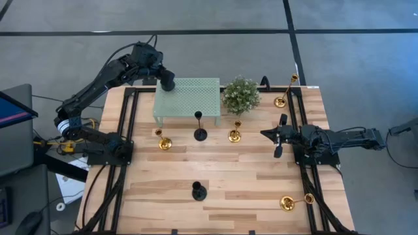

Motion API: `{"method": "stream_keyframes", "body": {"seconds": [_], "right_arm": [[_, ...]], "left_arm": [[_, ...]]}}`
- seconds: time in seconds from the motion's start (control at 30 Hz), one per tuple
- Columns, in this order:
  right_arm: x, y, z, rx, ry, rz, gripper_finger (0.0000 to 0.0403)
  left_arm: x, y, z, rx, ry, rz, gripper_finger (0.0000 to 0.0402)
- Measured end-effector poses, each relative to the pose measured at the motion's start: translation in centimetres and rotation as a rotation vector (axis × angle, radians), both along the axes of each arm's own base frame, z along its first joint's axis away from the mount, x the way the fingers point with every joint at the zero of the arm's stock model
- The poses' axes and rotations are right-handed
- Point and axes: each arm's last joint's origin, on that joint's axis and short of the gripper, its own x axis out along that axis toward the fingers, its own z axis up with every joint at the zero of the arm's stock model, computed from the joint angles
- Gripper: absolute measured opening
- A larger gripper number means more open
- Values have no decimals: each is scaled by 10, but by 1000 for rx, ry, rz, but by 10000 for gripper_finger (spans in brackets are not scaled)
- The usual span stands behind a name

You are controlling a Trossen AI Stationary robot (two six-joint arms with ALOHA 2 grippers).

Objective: Pick & Place candle stick holders
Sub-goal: Put the black candle holder on the shelf

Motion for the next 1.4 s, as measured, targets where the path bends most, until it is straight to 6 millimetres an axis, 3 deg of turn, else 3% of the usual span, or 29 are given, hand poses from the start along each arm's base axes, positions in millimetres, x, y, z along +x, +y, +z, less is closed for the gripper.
{"method": "stream_keyframes", "body": {"seconds": [1.1, 1.4], "right_arm": [[0, 0, 0, -4, 4, 1, 0], [0, 0, 0, -5, 4, 1, 0]], "left_arm": [[9, 10, -9, -33, 21, 7, 13], [10, 12, -22, -53, 32, 12, 14]]}}
